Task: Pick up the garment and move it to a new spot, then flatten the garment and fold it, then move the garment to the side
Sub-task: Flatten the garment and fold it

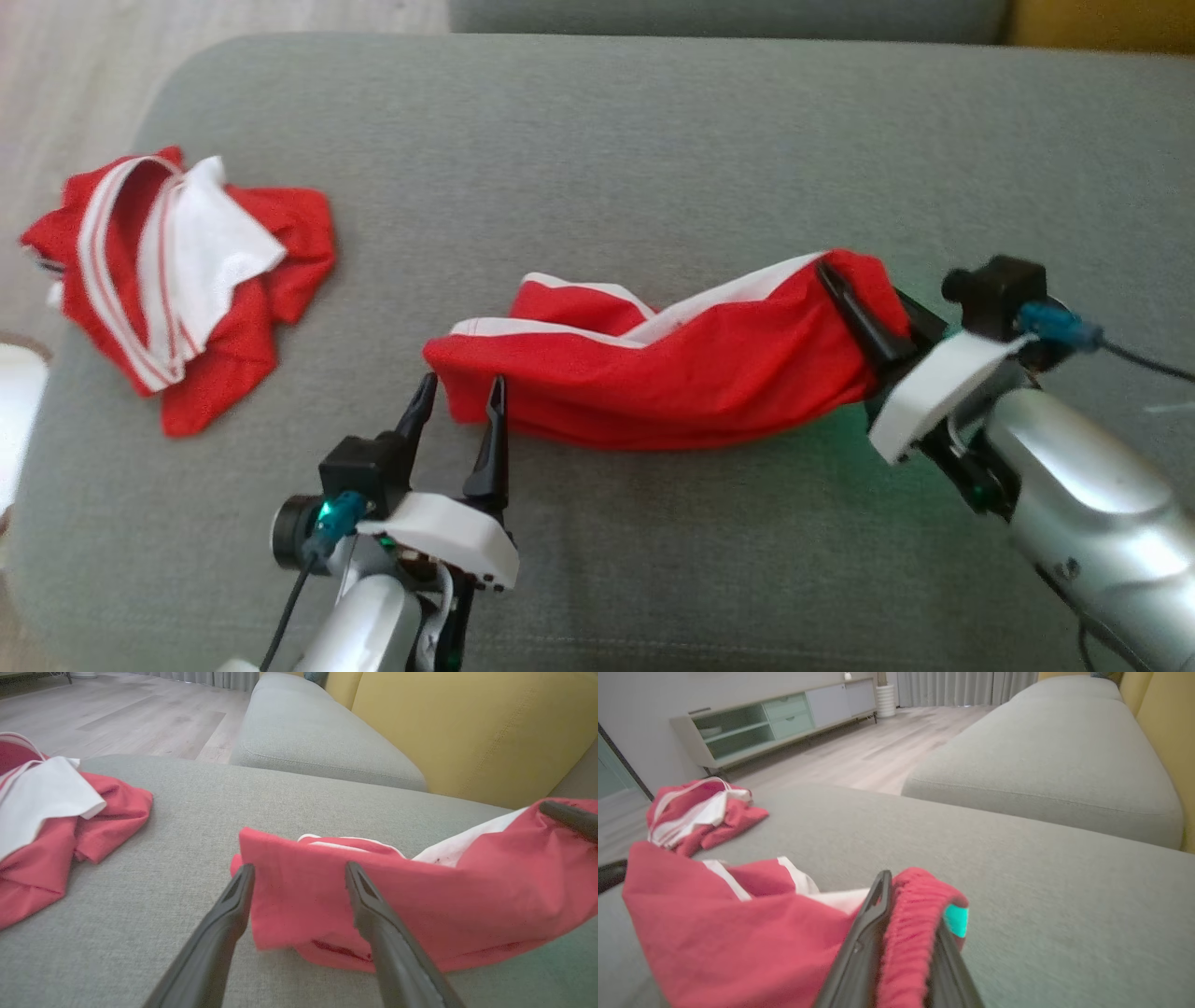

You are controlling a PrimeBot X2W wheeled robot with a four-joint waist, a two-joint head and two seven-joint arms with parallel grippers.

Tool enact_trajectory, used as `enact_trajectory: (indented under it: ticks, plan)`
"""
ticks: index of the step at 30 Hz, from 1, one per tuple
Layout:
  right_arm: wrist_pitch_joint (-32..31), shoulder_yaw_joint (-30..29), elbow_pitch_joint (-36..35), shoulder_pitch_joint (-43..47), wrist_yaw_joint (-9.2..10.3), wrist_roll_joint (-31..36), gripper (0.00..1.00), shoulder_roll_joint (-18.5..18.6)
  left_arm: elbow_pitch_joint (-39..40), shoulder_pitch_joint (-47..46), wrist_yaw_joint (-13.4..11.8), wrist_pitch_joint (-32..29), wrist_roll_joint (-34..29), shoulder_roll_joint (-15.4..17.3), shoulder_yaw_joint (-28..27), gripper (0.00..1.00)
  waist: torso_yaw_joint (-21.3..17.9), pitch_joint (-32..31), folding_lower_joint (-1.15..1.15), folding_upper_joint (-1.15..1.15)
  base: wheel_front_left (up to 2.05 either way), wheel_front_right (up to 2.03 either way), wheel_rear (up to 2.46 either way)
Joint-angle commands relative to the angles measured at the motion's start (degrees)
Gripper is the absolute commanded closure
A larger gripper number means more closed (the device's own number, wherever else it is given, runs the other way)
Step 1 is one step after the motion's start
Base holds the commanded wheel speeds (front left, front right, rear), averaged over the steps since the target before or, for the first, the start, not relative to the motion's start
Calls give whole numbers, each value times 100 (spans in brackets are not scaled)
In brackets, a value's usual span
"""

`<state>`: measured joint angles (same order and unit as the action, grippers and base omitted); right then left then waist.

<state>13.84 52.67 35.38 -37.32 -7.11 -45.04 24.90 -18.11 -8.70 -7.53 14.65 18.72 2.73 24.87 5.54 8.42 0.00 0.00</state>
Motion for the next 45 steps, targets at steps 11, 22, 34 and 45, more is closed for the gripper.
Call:
enact_trajectory:
  ticks: [11, 22, 34, 45]
  plan:
    - [115, -2840, -98, 811, -37, 2358, 0, -346, 121, -233, 69, 35, -150, 15, -421, 0, -341, -78, 0, 0, 0, 0, 0]
    - [115, -4417, -752, 1821, -37, 3886, 0, -1445, 146, -197, 76, 35, 22, 15, -496, 0, -369, -167, 0, 0, 0, 0, 0]
    - [116, -4370, -1123, 1960, -37, 4077, 0, -1831, -428, -981, 235, 35, 1318, 15, -365, 0, -640, 157, 0, 0, 0, 0, 0]
    - [116, -4317, -1312, 1830, -37, 4049, 0, -1891, -1338, -1454, 445, 35, 2091, 15, -136, 0, -842, 324, 0, 0, 0, 0, 0]
